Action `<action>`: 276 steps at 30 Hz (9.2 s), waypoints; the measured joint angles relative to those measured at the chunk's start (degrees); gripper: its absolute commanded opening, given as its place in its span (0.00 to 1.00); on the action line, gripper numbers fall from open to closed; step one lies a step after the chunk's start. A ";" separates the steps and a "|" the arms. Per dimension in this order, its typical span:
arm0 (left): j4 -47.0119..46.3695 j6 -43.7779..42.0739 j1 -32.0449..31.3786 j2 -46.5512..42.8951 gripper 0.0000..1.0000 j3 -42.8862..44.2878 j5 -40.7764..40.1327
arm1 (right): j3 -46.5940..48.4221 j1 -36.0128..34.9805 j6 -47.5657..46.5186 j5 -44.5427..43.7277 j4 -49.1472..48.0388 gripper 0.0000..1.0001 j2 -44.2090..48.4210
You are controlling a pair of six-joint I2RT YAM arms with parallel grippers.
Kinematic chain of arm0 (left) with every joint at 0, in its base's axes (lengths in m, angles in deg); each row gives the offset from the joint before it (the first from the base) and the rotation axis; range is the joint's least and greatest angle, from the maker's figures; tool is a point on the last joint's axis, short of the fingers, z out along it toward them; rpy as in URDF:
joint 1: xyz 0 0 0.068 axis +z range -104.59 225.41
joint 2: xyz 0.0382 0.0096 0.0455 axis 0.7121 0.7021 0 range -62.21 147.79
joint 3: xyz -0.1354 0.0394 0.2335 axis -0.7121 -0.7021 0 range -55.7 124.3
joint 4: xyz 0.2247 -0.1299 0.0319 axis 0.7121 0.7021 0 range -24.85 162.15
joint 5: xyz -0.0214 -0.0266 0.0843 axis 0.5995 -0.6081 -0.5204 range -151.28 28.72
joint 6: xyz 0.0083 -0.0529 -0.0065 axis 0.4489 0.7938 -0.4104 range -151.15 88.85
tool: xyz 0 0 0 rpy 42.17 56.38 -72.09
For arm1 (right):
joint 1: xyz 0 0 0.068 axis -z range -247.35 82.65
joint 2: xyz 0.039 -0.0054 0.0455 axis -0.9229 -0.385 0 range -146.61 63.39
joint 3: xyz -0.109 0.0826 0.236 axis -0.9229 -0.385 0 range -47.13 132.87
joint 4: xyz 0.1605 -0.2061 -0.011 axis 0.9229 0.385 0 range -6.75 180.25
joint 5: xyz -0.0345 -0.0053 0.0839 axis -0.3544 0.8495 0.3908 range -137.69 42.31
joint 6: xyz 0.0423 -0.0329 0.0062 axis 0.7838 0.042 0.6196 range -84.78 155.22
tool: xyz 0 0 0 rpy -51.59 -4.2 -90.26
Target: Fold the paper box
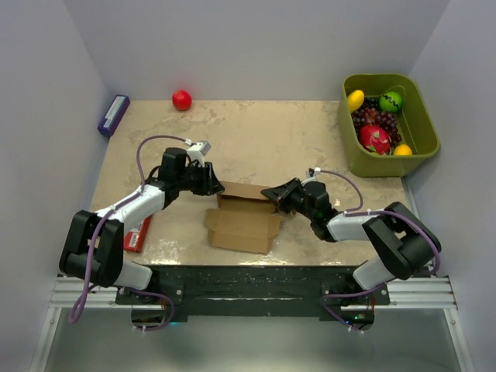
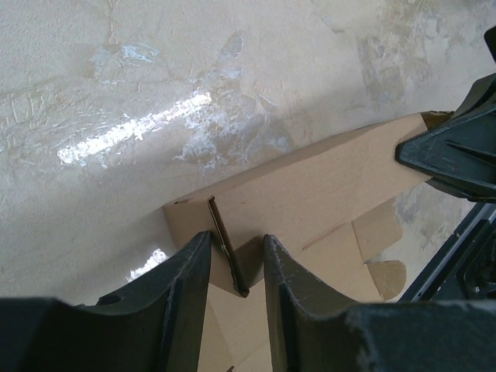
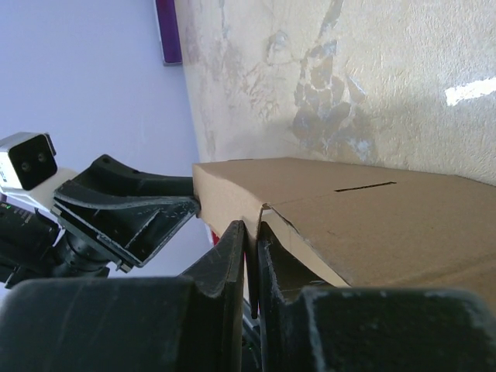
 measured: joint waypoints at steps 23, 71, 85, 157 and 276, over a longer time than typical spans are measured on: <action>-0.83 0.02 0.00 0.66 0.37 0.00 1.36 | -0.07 -0.39 -13.79 -12.28 26.51 0.48 27.28; -0.83 0.00 0.00 0.76 0.37 0.00 1.40 | 12.61 -9.51 -31.58 -24.37 35.23 0.06 0.07; -0.83 0.00 0.00 0.92 0.37 0.00 1.46 | 12.31 -10.34 -28.46 -25.81 33.66 0.09 -3.69; 3.06 -3.30 0.07 -0.96 0.44 0.24 -0.20 | 28.63 -6.03 -51.41 -26.99 76.37 0.76 10.14; -57.02 11.13 -43.56 24.57 0.59 -10.99 -25.70 | 32.06 -7.41 -46.14 -22.08 72.06 0.00 -2.01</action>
